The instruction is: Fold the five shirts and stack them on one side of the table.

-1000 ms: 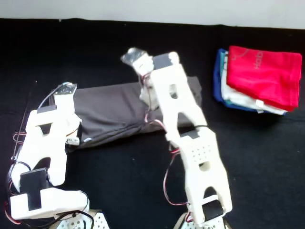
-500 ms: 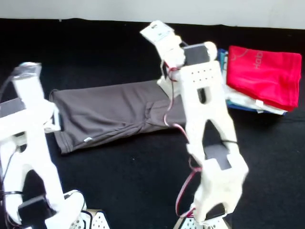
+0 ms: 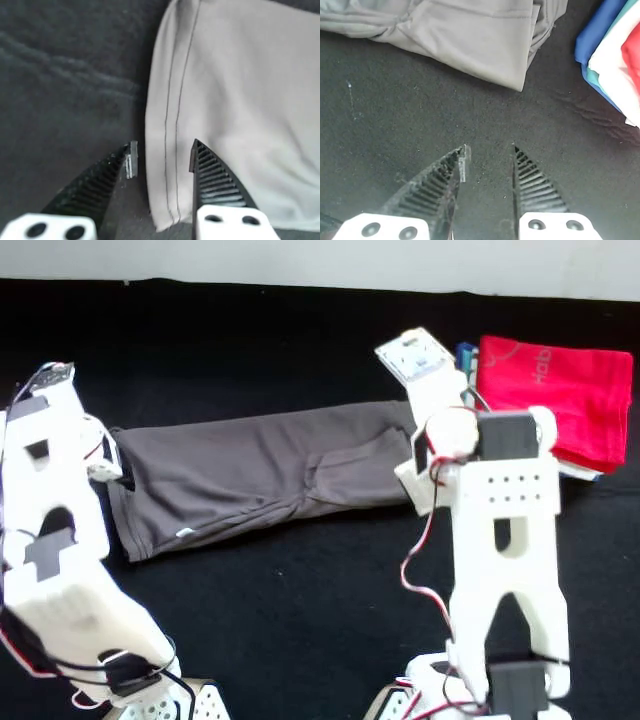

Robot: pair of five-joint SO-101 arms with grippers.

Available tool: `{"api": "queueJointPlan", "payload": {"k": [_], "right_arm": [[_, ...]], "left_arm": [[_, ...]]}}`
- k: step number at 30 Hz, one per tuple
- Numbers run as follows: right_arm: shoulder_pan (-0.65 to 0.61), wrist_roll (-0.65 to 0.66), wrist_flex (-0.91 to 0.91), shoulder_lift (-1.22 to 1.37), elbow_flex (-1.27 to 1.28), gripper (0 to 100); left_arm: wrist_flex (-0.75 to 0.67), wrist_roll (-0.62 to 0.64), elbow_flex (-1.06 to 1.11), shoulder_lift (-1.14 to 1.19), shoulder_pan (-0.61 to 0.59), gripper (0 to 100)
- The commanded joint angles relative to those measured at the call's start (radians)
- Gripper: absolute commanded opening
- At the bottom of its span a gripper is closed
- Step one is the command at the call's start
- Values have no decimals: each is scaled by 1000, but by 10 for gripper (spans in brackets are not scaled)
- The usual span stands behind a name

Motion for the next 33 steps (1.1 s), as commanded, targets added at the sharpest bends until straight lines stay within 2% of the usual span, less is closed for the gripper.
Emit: {"api": "queueJointPlan", "payload": {"k": [1,11,15,16,18,20,25,33], "right_arm": [[13,-2,7,-61,15,128],[13,-2,7,-74,15,128],[13,-2,7,-71,15,128],[13,-2,7,-73,15,128],[13,-2,7,-76,15,128],[13,-3,7,-77,16,128],[13,-8,7,-77,16,127],[15,-9,7,-79,85,127]], "left_arm": [[121,26,-219,159,47,183],[511,40,-780,616,94,183],[534,37,-846,661,94,171],[534,34,-840,656,93,139],[532,32,-839,653,74,2],[532,12,-842,653,44,28],[531,-83,-865,648,-84,8],[531,-189,-1112,653,-369,8]]}}
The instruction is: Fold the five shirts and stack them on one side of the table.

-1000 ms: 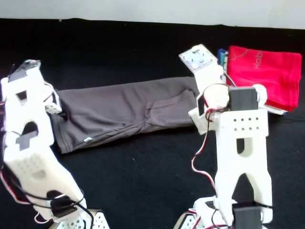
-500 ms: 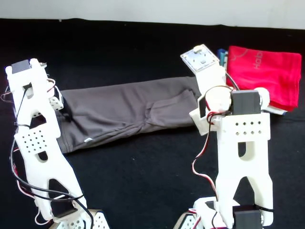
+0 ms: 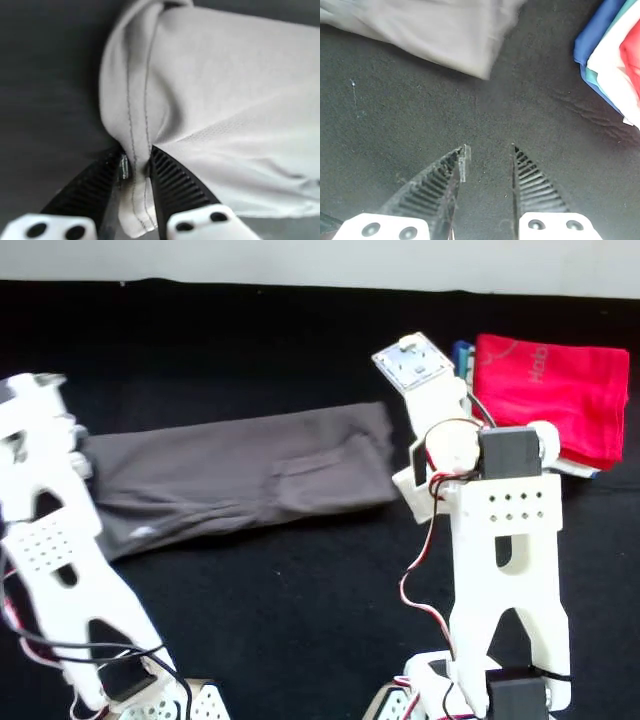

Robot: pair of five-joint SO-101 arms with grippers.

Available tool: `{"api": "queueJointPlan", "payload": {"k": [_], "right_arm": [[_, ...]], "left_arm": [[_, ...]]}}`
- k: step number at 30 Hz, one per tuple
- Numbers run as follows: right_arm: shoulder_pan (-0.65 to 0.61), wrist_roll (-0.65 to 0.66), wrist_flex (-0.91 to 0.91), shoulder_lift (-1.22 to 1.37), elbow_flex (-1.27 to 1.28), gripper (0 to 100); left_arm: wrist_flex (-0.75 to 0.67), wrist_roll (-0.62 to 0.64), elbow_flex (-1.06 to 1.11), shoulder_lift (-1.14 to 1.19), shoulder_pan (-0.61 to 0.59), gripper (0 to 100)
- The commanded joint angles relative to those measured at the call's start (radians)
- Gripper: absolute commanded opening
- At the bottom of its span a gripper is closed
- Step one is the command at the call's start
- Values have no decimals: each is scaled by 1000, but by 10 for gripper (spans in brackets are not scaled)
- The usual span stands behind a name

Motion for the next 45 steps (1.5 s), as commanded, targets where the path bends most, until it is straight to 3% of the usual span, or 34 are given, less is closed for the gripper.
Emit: {"api": "queueJointPlan", "payload": {"k": [1,7,9,11,16,25,31,38,45], "right_arm": [[12,-9,7,-30,71,127],[12,-5,-108,-183,308,125],[12,-8,-182,-275,444,84],[25,-9,-277,-357,607,0],[166,-8,-581,-455,957,6],[317,-9,-975,-460,1325,6],[320,-9,-1144,-489,1481,6],[320,-9,-1254,-518,1578,6],[320,-9,-1254,-524,1580,6]], "left_arm": [[2,-46,-110,-8,-148,8],[9,-46,-154,-12,-228,8],[9,-46,-154,-15,-226,8],[11,-46,-140,-44,-213,8],[11,-46,70,-259,-124,8],[8,-38,555,-779,229,8],[6,18,680,-975,555,8],[-12,38,627,-963,871,8],[-153,38,486,-779,1012,8]]}}
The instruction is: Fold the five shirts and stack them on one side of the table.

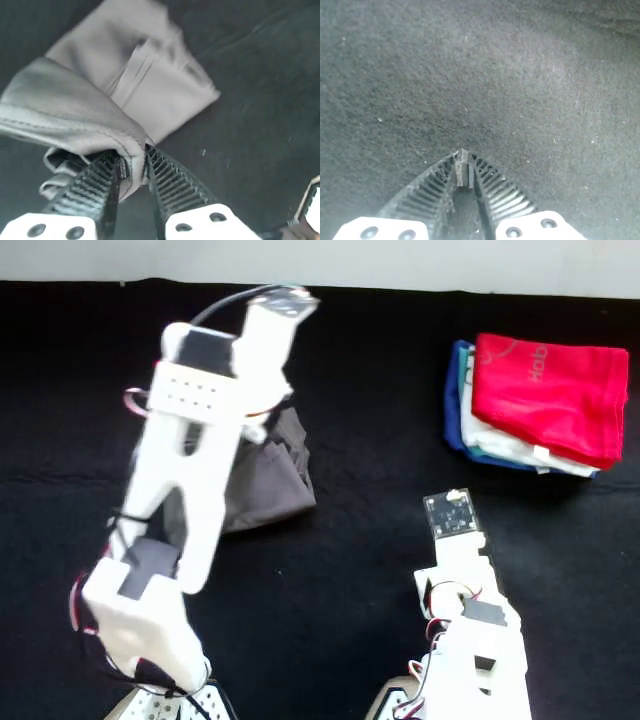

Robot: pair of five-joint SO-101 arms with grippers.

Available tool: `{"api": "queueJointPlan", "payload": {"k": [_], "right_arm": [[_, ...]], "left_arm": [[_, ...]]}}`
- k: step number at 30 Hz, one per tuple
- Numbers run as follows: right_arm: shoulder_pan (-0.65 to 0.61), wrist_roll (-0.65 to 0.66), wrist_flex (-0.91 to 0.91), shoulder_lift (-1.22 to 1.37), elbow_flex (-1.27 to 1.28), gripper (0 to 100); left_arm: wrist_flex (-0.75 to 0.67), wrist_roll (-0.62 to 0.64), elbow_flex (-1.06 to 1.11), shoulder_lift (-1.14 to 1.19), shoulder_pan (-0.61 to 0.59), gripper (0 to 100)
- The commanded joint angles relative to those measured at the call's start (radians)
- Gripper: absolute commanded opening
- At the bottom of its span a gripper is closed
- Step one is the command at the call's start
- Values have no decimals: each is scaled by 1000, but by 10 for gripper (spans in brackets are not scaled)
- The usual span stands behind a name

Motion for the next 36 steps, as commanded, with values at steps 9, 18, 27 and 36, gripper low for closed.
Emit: {"api": "queueJointPlan", "payload": {"k": [9,18,27,36], "right_arm": [[10,-6,-21,-2,10,6],[10,-6,-21,-2,10,6],[8,-6,-21,-2,10,6],[7,-6,-21,-2,10,6]], "left_arm": [[-48,6,-315,381,38,11],[117,8,-561,409,21,204],[115,0,-424,231,-214,52],[84,5,-199,403,-309,9]]}}
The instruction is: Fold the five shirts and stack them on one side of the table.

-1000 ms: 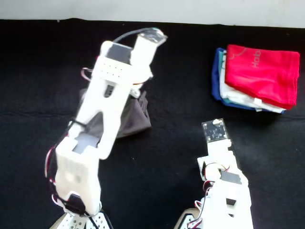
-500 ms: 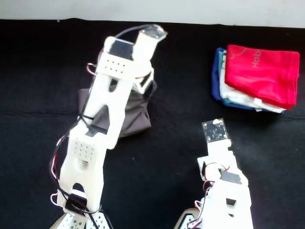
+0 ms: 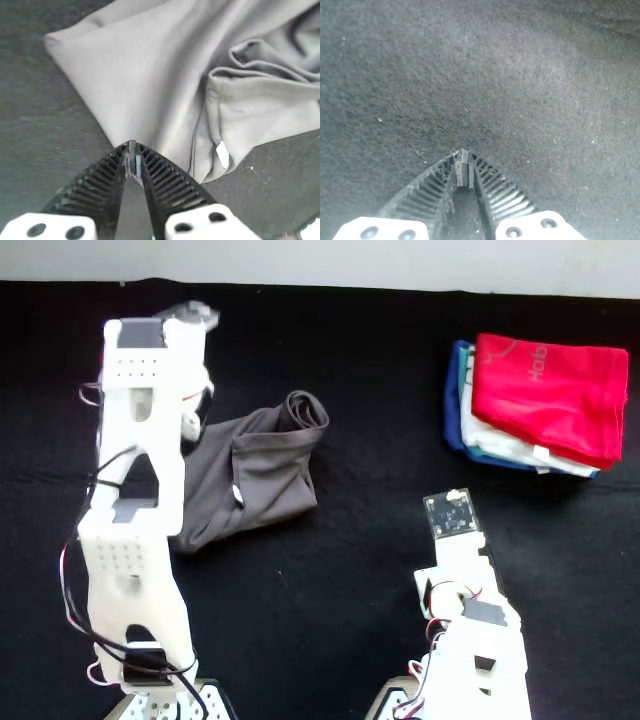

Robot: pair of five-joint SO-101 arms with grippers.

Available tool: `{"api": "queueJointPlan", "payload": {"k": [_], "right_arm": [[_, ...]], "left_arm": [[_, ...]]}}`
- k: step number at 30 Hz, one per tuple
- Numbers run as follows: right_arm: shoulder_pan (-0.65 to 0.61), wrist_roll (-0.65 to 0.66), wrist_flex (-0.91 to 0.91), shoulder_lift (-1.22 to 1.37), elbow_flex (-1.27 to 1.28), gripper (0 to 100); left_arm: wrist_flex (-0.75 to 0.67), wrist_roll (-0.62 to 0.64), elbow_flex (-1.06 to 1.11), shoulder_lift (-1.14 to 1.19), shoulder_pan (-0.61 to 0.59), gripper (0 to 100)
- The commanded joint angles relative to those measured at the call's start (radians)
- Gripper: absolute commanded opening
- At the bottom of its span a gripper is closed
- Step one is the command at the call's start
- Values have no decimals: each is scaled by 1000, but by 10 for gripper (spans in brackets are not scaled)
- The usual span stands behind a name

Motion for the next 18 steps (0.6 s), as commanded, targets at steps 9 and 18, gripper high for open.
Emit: {"api": "queueJointPlan", "payload": {"k": [9,18], "right_arm": [[7,-6,-21,-2,10,6],[7,-6,-21,-2,10,6]], "left_arm": [[-66,6,4,101,209,9],[-15,100,-111,128,361,9]]}}
